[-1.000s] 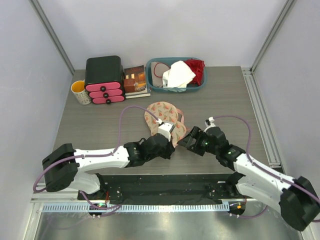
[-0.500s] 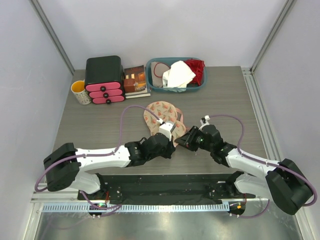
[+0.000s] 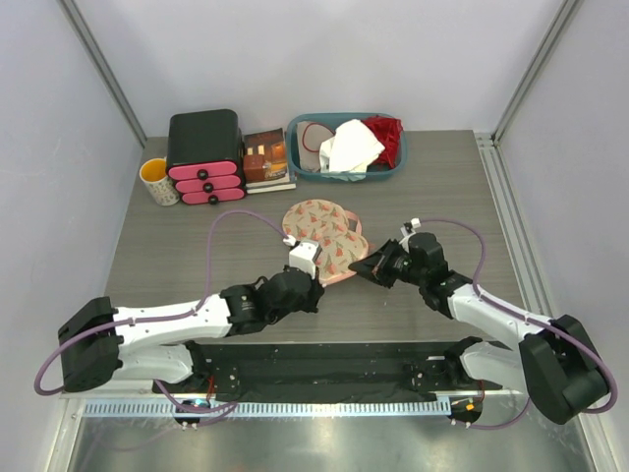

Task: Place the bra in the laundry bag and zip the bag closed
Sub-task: Zip the zipper on the laundry bag.

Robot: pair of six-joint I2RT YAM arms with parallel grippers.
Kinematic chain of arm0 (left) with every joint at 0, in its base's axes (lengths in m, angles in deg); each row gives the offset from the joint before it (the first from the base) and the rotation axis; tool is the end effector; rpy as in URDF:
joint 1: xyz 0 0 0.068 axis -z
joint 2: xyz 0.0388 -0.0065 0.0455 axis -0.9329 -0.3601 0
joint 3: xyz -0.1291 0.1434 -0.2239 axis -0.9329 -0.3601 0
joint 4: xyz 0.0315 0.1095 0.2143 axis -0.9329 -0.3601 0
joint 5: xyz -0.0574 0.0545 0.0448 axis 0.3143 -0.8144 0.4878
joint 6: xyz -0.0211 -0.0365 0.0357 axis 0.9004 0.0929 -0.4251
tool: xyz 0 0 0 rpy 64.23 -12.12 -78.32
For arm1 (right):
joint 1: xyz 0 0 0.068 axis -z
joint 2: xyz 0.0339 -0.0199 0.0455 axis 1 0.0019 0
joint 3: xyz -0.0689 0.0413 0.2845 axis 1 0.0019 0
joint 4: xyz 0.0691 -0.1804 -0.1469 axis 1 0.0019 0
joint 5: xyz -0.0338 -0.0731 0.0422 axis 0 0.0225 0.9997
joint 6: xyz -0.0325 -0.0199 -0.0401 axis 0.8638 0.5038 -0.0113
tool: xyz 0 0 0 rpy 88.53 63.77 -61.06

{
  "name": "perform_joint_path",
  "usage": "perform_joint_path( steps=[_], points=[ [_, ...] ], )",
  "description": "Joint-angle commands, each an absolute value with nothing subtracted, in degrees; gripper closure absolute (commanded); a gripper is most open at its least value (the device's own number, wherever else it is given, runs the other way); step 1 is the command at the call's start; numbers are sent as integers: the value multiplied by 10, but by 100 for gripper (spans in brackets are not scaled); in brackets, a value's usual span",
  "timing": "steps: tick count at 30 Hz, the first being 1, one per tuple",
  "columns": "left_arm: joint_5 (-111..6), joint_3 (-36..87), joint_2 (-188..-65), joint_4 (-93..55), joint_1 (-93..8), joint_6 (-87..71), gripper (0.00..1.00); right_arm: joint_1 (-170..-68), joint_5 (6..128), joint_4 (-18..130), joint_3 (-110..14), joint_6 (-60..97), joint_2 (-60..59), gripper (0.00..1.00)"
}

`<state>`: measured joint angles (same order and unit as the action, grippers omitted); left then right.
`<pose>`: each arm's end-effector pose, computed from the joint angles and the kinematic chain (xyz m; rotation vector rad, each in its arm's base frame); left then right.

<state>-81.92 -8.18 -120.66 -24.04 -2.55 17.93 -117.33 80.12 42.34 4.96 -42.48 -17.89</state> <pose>0.1062 -0.2090 0.2586 0.3397 2.1631 -0.6648 0.1701 0.1029 0.2172 0.5633 2.2666 1.3070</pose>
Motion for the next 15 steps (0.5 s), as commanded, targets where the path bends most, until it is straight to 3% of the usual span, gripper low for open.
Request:
perform_joint_path(
  steps=[1, 11, 14, 15],
  points=[
    [-850, -115, -1172, -295, -37, 190, 100, -1139, 833, 409, 38, -413, -169, 99],
    [-855, -110, -1206, -351, -119, 226, 100, -1113, 863, 423, 45, -370, -154, 99],
    [-843, -105, -1208, -346, -119, 224, 99, -1115, 860, 479, 14, -296, -131, 98],
    [-834, -102, -1204, -344, -119, 223, 95, -1117, 860, 522, -1, -250, -119, 78]
  ],
)
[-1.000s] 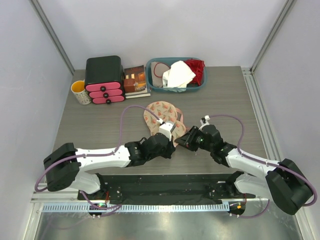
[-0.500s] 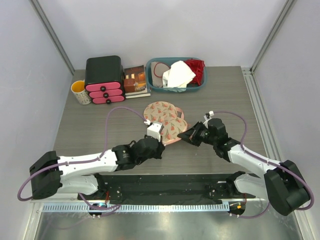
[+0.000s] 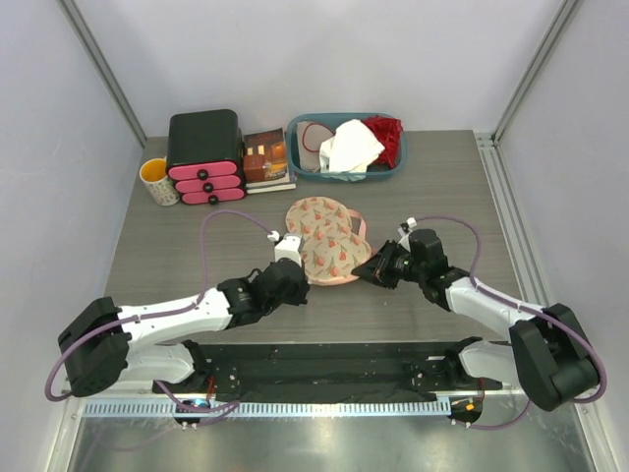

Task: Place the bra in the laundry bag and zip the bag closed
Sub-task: Zip the zipper on the laundry bag, then reset both arms

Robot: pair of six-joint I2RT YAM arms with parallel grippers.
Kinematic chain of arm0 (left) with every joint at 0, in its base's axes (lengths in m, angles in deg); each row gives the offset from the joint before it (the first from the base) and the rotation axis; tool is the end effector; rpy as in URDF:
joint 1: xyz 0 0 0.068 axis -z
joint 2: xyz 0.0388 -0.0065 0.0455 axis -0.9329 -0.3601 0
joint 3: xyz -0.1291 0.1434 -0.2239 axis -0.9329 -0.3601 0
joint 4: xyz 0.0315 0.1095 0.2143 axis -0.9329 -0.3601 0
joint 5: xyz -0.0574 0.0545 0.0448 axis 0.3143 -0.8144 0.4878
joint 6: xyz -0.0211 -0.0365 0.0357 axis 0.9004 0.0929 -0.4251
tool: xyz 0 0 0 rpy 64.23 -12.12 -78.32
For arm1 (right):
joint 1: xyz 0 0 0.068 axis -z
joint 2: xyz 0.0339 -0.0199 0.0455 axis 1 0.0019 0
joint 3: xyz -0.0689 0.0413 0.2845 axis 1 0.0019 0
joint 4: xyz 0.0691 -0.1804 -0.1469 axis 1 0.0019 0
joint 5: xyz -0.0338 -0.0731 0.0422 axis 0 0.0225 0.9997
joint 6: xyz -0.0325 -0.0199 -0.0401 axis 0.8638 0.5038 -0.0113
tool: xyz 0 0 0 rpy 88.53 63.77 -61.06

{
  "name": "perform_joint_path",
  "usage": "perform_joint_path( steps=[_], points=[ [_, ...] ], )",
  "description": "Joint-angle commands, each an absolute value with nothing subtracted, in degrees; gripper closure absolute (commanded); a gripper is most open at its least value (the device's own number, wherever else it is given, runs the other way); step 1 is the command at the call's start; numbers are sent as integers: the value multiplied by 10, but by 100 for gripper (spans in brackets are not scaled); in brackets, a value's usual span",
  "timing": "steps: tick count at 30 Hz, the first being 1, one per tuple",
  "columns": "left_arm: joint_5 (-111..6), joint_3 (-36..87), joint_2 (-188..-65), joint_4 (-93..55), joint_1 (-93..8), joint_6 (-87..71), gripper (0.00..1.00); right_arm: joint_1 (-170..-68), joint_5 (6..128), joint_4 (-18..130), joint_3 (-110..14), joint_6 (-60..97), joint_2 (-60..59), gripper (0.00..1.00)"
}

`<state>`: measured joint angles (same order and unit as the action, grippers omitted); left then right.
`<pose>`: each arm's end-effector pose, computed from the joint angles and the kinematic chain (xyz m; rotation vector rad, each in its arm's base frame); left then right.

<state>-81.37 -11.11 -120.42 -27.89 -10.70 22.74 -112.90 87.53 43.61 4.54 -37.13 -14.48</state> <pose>0.1283 -0.1820 0.2378 0.1322 2.2733 -0.5437 0.1796 0.0951 0.2076 0.4941 2.3454 1.3153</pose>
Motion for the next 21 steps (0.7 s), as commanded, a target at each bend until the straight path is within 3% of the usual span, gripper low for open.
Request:
perform_joint_path(
  steps=[1, 2, 3, 4, 5, 9, 14, 17, 21],
  points=[
    [-828, -105, -1186, -344, -119, 227, 84, -1124, 853, 538, -1, -234, -122, 66],
    [-825, -108, -1174, -342, -119, 233, 63, -1128, 840, 550, -1, -223, -128, 56],
    [-820, -121, -1154, -340, -119, 238, 56, -1136, 820, 597, 0, -210, -138, 42],
    [-814, -128, -1118, -339, -119, 246, 51, -1144, 798, 617, 2, -192, -166, 36],
    [-807, -136, -1096, -337, -119, 249, 24, -1165, 745, 636, 3, -186, -182, 32],
    [-767, -180, -1005, -330, -119, 272, 15, -1253, 601, 725, 0, -189, -252, 14],
    [-709, -270, -888, -237, -119, 342, 14, -1305, 524, 750, 14, -235, -251, 1],
    [-691, -323, -821, -214, -119, 367, 14, -1327, 505, 739, 32, -239, -264, 0],
    [-660, -393, -731, -180, -119, 382, 14, -1336, 546, 635, 107, -236, -383, 0]
  ],
)
